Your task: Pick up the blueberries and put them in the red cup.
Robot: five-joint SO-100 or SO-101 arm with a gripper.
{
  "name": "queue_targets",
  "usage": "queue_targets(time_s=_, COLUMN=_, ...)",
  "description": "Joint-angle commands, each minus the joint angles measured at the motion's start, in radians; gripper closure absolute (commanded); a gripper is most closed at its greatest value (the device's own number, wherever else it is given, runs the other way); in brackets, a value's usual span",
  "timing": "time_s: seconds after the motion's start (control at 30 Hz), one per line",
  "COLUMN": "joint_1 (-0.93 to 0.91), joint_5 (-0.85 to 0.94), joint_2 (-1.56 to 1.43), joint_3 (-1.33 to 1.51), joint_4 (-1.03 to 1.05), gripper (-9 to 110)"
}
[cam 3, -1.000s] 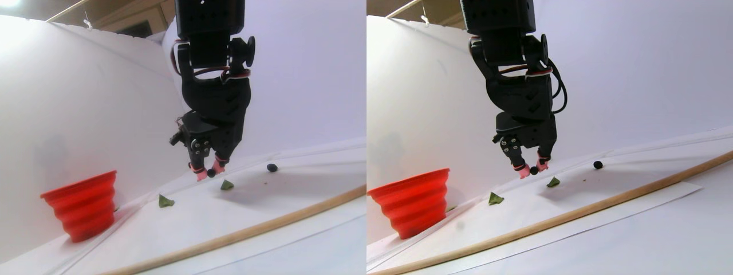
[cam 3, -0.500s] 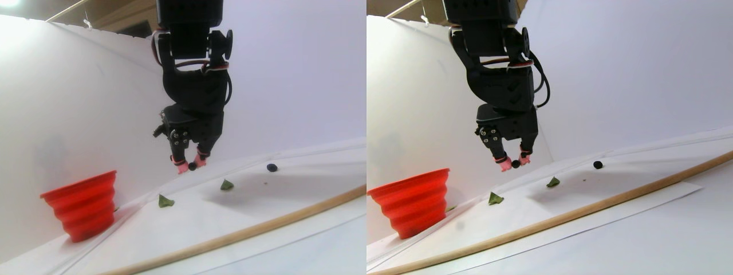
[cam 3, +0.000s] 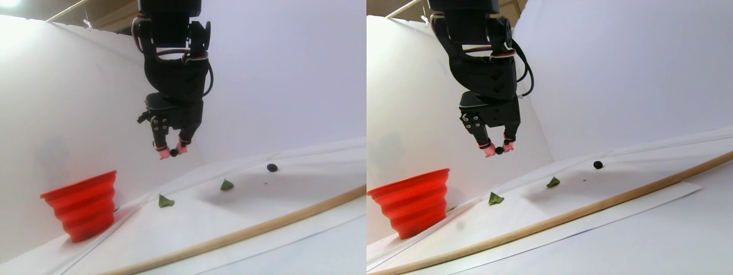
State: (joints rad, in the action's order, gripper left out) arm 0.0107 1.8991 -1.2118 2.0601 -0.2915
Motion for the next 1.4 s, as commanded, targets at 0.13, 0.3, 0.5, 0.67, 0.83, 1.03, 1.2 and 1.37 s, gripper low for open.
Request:
queue_targets(time_s=0.13, joint_1=0.117, joint_5=-0.041, joint_2=-0.15, joint_3=-0.014, joint_4=0.012, gripper=91)
queue_targets(time_s=0.3, joint_1=0.16, joint_5=-0.069, joint_2=-0.153, joint_3=-0.02, joint_4=0.012, gripper=91)
queue_targets(time_s=0.5, joint_1=0.212, joint_5=-0.103, joint_2=-0.153, joint_3=-0.04, joint_4=0.012, gripper=91)
queue_targets(time_s=0.67, joint_1=0.253, joint_5=-0.129, joint_2=-0.155, joint_3=-0.058, joint_4=0.012, gripper=91)
queue_targets(time_s=0.83, joint_1=0.288, joint_5=-0.146, joint_2=-0.152, joint_3=-0.081, joint_4=0.012, gripper=91)
queue_targets(time_s=1.03, joint_1=0.325, joint_5=-0.167, joint_2=-0.149, joint_3=-0.098, joint_4=0.012, gripper=91)
queue_targets(time_s=1.2, joint_1=0.35, joint_5=-0.178, joint_2=-0.135, joint_3=-0.124, joint_4=0.012, gripper=91)
queue_targets(time_s=1.37, joint_1=0.376, joint_5=-0.187, joint_2=-0.114, joint_3=-0.16, joint_4=0.012, gripper=91)
